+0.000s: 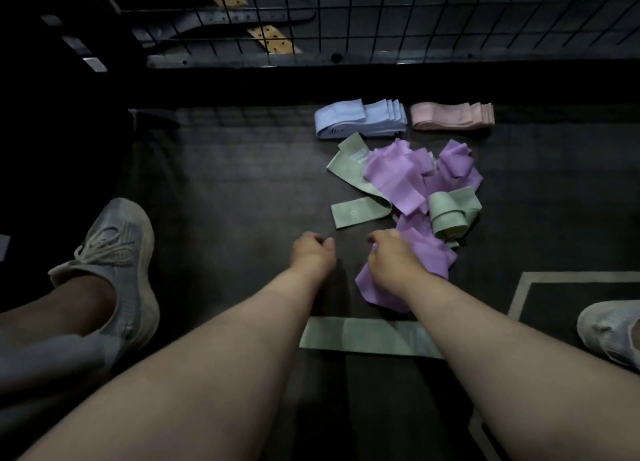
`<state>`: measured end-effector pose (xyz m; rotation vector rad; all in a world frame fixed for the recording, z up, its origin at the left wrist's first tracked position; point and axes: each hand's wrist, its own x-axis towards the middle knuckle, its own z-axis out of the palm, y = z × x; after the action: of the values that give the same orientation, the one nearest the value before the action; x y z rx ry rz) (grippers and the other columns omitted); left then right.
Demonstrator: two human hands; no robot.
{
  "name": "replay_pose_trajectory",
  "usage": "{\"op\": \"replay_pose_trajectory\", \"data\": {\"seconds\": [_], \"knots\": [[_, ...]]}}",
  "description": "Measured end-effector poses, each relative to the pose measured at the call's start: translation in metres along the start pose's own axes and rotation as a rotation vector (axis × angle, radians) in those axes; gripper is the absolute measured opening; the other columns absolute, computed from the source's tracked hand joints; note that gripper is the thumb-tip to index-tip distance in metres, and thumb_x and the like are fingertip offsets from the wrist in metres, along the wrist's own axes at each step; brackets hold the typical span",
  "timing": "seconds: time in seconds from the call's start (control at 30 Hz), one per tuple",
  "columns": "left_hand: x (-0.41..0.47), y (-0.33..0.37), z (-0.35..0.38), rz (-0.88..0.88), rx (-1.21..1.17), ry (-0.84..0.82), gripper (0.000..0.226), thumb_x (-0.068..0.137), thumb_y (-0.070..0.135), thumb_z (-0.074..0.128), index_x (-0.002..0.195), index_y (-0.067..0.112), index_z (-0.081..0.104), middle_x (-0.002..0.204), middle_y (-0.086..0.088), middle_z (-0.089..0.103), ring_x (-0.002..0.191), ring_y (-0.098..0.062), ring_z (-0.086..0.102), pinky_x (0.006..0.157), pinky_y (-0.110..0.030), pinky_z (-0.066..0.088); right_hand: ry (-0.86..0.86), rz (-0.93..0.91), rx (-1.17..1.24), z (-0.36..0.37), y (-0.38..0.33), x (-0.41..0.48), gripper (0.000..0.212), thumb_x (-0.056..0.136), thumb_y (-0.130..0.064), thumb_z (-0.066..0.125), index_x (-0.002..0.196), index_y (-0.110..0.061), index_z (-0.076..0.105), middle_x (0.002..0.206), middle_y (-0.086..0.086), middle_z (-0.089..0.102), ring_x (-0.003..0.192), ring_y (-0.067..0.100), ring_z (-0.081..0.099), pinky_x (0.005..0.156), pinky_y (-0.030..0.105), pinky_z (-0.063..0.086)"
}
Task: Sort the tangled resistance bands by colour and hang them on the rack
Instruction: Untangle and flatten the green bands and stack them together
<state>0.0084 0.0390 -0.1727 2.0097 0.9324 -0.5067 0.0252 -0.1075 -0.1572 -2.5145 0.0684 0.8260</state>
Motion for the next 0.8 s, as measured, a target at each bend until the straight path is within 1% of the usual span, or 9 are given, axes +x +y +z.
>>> {"op": "replay_pose_trajectory", "data": {"seconds": [0.13, 0.33, 0.47, 0.53, 0.57, 0.63, 0.7, 0.77, 0.8], "knots": [[0.036, 0.027, 0.014, -0.019, -0.171, 0.055, 0.026, 0.092, 0.023, 0.064, 0.113, 0.007, 0.067, 0.114, -0.015, 0.071, 0.105, -0.03, 0.067, 0.094, -0.036, 0.053, -0.052, 0.008, -0.018, 0.0, -0.019, 0.033, 0.047, 0.095, -0.009, 0.047, 0.142, -0.014, 0.049, 0.145, 0.016, 0.039, 0.134, 0.036, 0.041, 0.115, 0.04, 0.035], [0.07, 0.041, 0.031, -0.094, -0.048, -0.036, 0.04, 0.08, 0.037, 0.077, 0.108, 0.009, 0.072, 0.109, -0.011, 0.074, 0.101, -0.026, 0.071, 0.091, -0.034, 0.056, -0.063, 0.026, 0.069, 0.006, -0.018, 0.049, 0.049, 0.095, -0.008, 0.048, 0.143, -0.018, 0.049, 0.149, 0.014, 0.035, 0.136, 0.033, 0.039, 0.116, 0.033, 0.029], [0.05, 0.052, 0.026, 0.043, 0.085, -0.04, 0.033, 0.082, 0.035, 0.072, 0.107, 0.013, 0.069, 0.114, -0.01, 0.069, 0.107, -0.029, 0.067, 0.094, -0.035, 0.054, -0.018, 0.032, 0.174, 0.003, -0.014, 0.044, 0.059, 0.088, -0.011, 0.056, 0.145, -0.021, 0.044, 0.144, 0.016, 0.038, 0.133, 0.036, 0.041, 0.115, 0.04, 0.033], [0.027, 0.065, 0.016, 0.151, 0.009, -0.052, 0.026, 0.082, 0.036, 0.068, 0.096, 0.014, 0.066, 0.102, -0.008, 0.07, 0.096, -0.026, 0.068, 0.082, -0.031, 0.055, 0.044, 0.04, 0.129, -0.006, -0.016, 0.037, 0.067, 0.089, -0.02, 0.062, 0.15, -0.03, 0.037, 0.144, 0.012, 0.032, 0.133, 0.034, 0.036, 0.116, 0.04, 0.03], [0.013, 0.073, 0.01, 0.184, -0.061, -0.07, 0.023, 0.08, 0.036, 0.067, 0.089, 0.014, 0.065, 0.093, -0.005, 0.071, 0.088, -0.024, 0.068, 0.076, -0.03, 0.055, 0.082, 0.027, 0.105, -0.012, -0.019, 0.033, 0.065, 0.089, -0.024, 0.064, 0.148, -0.033, 0.039, 0.144, 0.009, 0.032, 0.132, 0.033, 0.037, 0.115, 0.04, 0.031], [-0.013, 0.087, -0.005, 0.252, -0.225, -0.106, 0.024, 0.074, 0.034, 0.066, 0.083, 0.012, 0.066, 0.079, -0.002, 0.071, 0.074, -0.018, 0.067, 0.071, -0.031, 0.058, 0.168, -0.041, 0.051, -0.027, -0.023, 0.026, 0.045, 0.089, -0.027, 0.062, 0.134, -0.029, 0.054, 0.138, 0.008, 0.044, 0.127, 0.033, 0.045, 0.108, 0.04, 0.039], [-0.036, 0.102, -0.023, 0.338, -0.334, -0.142, 0.016, 0.077, 0.023, 0.065, 0.082, 0.009, 0.067, 0.073, -0.001, 0.068, 0.064, -0.011, 0.061, 0.064, -0.028, 0.055, 0.23, -0.132, 0.022, -0.046, -0.03, 0.017, 0.028, 0.09, -0.017, 0.061, 0.118, -0.019, 0.064, 0.121, 0.007, 0.057, 0.117, 0.028, 0.054, 0.1, 0.041, 0.045], [-0.059, 0.116, -0.046, 0.416, -0.417, -0.137, 0.012, 0.078, 0.022, 0.064, 0.079, 0.01, 0.065, 0.075, -0.004, 0.065, 0.066, -0.011, 0.057, 0.063, -0.026, 0.049, 0.225, -0.177, 0.108, -0.068, -0.044, -0.001, 0.021, 0.091, -0.013, 0.06, 0.111, -0.018, 0.066, 0.104, 0.001, 0.06, 0.102, 0.02, 0.057, 0.091, 0.038, 0.047], [-0.07, 0.122, -0.058, 0.432, -0.481, -0.125, 0.016, 0.077, 0.026, 0.063, 0.081, 0.011, 0.065, 0.084, -0.008, 0.065, 0.073, -0.014, 0.057, 0.067, -0.025, 0.049, 0.231, -0.208, 0.211, -0.08, -0.053, -0.013, 0.018, 0.088, -0.02, 0.062, 0.105, -0.023, 0.067, 0.098, -0.003, 0.063, 0.095, 0.019, 0.059, 0.086, 0.037, 0.049]]}}
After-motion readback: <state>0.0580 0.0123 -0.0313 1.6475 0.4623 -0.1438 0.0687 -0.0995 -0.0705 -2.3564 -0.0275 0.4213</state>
